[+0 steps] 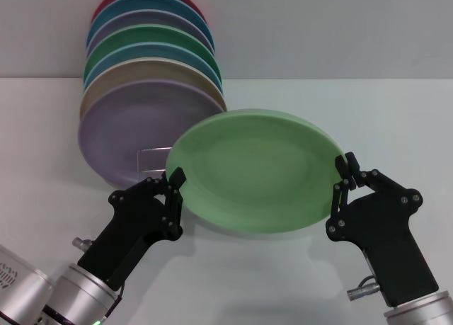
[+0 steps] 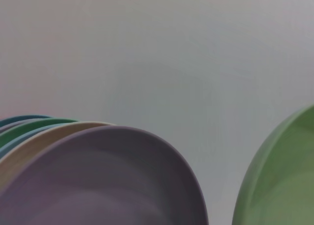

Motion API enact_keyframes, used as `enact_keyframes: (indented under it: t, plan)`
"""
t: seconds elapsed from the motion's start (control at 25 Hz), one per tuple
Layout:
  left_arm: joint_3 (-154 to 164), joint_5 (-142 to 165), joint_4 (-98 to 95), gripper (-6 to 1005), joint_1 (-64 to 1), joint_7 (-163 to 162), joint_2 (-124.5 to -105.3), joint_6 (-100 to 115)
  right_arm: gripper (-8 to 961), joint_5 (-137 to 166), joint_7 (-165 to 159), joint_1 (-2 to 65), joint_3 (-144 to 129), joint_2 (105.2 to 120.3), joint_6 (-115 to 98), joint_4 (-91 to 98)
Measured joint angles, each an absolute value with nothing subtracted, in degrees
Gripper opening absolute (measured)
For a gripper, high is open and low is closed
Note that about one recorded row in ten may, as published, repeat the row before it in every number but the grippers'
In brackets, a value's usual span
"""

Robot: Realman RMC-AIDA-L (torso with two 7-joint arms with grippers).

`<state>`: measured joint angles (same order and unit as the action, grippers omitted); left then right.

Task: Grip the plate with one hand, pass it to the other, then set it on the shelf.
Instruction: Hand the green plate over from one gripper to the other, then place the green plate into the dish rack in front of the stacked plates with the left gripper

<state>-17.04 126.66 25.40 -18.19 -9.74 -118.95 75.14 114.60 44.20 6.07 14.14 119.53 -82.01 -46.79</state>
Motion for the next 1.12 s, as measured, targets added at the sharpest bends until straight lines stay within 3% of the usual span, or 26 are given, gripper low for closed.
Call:
enact_keyframes:
  t: [0.28, 0.84, 1.04, 1.12]
  plan:
    - [-17.05, 126.63, 25.45, 38, -18.10, -9.44, -118.91, 75.18, 151, 114.60, 44.07, 6.23, 14.14, 119.53, -81.91, -46.66]
    - [-17.77, 126.30, 25.90, 40, -17.25, -6.47, -119.00, 76.55, 163, 115.10, 44.07, 6.45, 12.01, 119.21, -83.50, -46.44]
    - [-20.20, 126.19, 26.27, 41, -16.28, -4.91, -119.08, 78.54, 292, 115.11, 43.93, 6.01, 9.43, 119.03, -88.69, -46.41]
    - [-21.45, 126.12, 26.50, 41, -15.36, -4.26, -118.87, 82.38, 292, 115.09, 43.96, 6.03, 8.63, 118.98, -89.56, -46.36]
